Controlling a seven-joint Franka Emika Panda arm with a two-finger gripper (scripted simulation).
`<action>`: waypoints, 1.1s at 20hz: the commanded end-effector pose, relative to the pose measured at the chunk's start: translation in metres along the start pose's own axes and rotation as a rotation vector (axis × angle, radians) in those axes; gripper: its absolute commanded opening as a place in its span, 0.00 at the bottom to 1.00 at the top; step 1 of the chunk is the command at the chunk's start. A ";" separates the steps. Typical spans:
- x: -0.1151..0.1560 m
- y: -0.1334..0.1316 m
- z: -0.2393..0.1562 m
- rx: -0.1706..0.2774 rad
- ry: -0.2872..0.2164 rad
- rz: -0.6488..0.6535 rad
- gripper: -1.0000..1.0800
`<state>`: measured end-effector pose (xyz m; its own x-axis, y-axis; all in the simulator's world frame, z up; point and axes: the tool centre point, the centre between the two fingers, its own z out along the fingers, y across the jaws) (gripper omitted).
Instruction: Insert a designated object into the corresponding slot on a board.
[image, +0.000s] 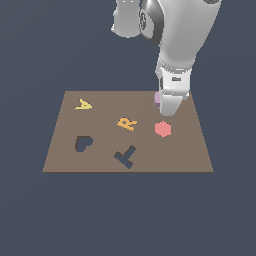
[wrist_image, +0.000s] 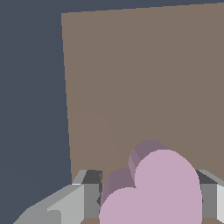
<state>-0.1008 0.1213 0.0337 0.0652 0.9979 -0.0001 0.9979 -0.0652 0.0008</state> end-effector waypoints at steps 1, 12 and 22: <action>0.000 0.000 0.000 0.001 0.000 0.001 0.00; -0.005 0.029 0.000 0.001 0.000 0.139 0.00; -0.036 0.096 -0.002 0.001 0.001 0.481 0.00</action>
<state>-0.0189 0.0878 0.0352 0.4633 0.8862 0.0005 0.8862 -0.4633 -0.0008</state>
